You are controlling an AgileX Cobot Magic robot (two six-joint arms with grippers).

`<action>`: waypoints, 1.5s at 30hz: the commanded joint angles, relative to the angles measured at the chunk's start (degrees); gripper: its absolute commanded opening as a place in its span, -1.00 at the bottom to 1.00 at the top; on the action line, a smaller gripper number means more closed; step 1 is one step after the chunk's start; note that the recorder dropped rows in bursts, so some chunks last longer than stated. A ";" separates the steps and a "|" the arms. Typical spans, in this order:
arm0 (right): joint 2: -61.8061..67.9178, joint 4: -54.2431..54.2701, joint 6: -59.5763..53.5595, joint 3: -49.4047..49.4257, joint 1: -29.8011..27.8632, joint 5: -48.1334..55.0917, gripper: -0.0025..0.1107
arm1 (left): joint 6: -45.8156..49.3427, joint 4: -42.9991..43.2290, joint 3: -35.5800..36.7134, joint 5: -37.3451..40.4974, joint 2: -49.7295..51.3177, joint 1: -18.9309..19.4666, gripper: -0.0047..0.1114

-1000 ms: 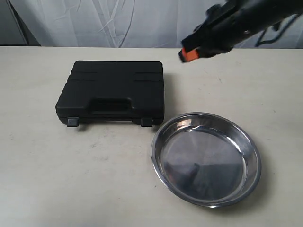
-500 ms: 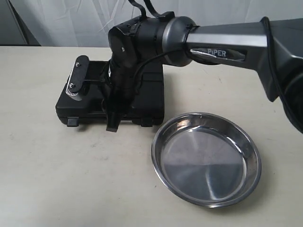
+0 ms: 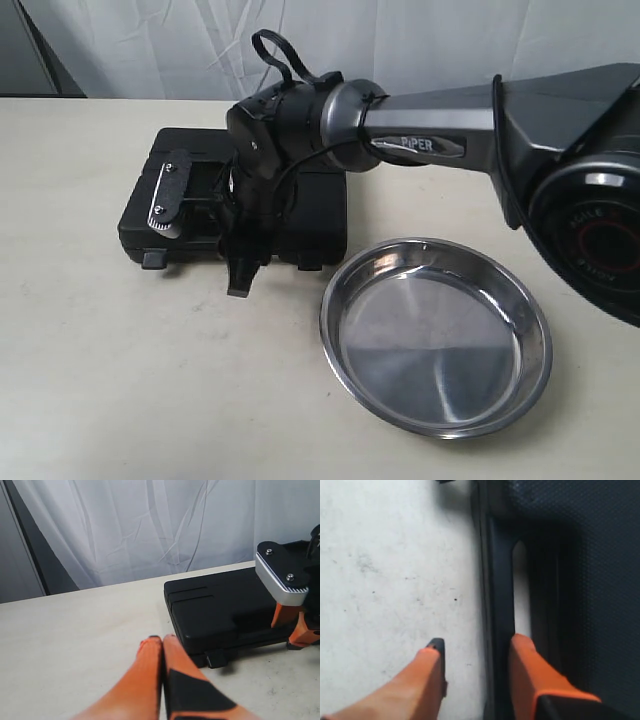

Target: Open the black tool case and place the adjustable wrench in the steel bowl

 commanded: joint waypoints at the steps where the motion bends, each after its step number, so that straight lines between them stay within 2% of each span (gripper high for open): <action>1: 1.28 -0.61 0.03 -0.04 0.01 -0.24 -0.61 | -0.08 -0.12 -0.12 -0.36 0.20 -0.21 -0.91; 2: 1.28 -0.72 0.03 -0.04 0.01 -0.24 -0.79 | -0.08 -0.12 -0.12 -0.36 0.20 -0.21 -0.91; 3: 1.28 -1.32 0.29 -0.04 0.01 -0.27 -0.87 | -0.08 -0.12 -0.12 -0.36 0.20 -0.21 -0.91; 4: 1.28 -2.42 1.91 -0.04 0.01 -0.63 -0.93 | -0.08 -0.12 -0.12 -0.36 0.20 -0.21 -0.91; 5: 1.28 -3.06 3.06 -0.04 0.01 -0.75 -0.90 | -0.08 -0.12 -0.12 -0.36 0.20 -0.21 -0.91; 7: 1.07 -3.65 3.53 -0.04 0.01 -0.75 -0.62 | -0.08 -0.12 -0.12 -0.36 0.20 -0.21 -0.91; 8: 0.94 -3.65 3.53 -0.04 0.01 -0.98 -0.37 | -0.08 -0.12 -0.12 -0.36 0.20 -0.21 -0.91; 10: 0.85 -3.65 3.53 -0.12 0.01 -2.06 -0.08 | -0.08 -0.12 -0.12 -0.36 0.20 -0.21 -0.91; 12: 0.85 -3.65 3.53 -0.12 0.01 -2.76 -0.14 | -0.08 -0.12 -0.12 -0.36 0.20 -0.21 -0.91; 18: 0.96 -4.24 3.53 -0.12 -0.13 -3.30 -0.56 | -0.08 -0.12 -0.12 -0.36 0.20 -0.21 -0.91; 23: 1.53 -4.24 3.53 -0.12 -0.13 -2.97 -0.59 | -0.08 -0.12 -0.12 -0.36 0.20 -0.21 -0.91; 31: 1.41 -4.33 3.53 -2.45 0.38 -3.49 -0.55 | -0.08 -0.12 -0.12 -0.36 0.20 -0.21 -0.91; 35: 1.82 -4.33 3.53 -3.58 0.49 -4.55 -0.18 | -0.08 -0.12 -0.12 -0.36 0.20 -0.21 -0.91; 37: 2.72 -4.33 3.53 -3.58 0.49 -4.00 -0.08 | -0.08 -0.12 -0.12 -0.36 0.20 -0.21 -0.91; 45: 6.21 -5.55 3.53 -3.58 0.49 -1.31 -0.07 | -0.08 -0.12 -0.12 -0.36 0.20 -0.21 -0.91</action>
